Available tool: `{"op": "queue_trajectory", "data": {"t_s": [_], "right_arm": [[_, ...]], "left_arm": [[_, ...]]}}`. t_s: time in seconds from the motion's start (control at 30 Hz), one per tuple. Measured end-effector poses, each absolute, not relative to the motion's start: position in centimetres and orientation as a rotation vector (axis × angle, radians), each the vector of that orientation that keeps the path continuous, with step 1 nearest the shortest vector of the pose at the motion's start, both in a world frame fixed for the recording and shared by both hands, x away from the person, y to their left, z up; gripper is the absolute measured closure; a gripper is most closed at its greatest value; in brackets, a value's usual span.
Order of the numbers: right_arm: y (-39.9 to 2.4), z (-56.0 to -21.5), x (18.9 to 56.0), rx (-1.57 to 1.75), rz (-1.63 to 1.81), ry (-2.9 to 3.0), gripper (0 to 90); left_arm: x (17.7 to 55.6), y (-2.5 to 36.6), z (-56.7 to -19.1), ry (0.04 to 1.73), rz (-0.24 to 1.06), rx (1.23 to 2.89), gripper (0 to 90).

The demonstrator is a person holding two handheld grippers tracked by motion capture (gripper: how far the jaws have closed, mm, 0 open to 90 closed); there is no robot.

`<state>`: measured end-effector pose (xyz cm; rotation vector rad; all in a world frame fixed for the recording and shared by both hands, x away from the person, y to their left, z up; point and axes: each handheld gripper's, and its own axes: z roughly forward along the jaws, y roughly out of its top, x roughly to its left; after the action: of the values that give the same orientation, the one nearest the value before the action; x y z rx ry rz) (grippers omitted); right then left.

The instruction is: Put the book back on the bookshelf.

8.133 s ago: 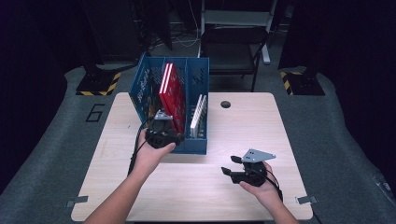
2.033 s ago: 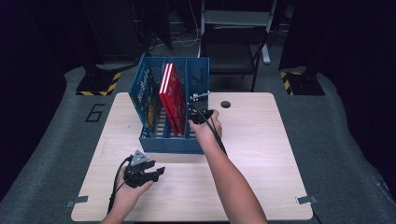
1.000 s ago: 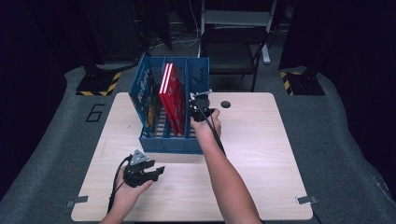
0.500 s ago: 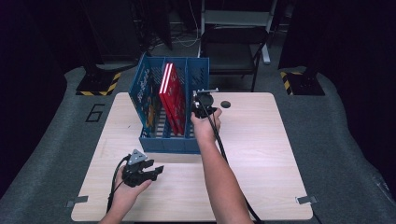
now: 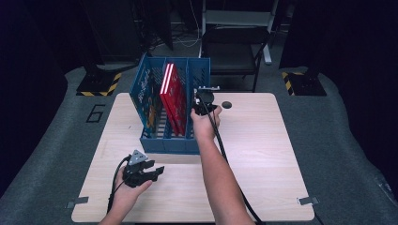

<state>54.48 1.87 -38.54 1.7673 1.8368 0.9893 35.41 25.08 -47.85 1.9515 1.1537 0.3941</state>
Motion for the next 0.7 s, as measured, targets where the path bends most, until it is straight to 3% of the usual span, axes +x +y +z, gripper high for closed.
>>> {"op": "queue_trajectory", "data": {"t_s": [0.7], "right_arm": [[3.8, -39.5, 55.2, 1.800, 1.034, 1.922, 74.1]], "left_arm": [[35.5, 25.1, -47.8, 1.148, 0.398, 1.946, 47.6]]}}
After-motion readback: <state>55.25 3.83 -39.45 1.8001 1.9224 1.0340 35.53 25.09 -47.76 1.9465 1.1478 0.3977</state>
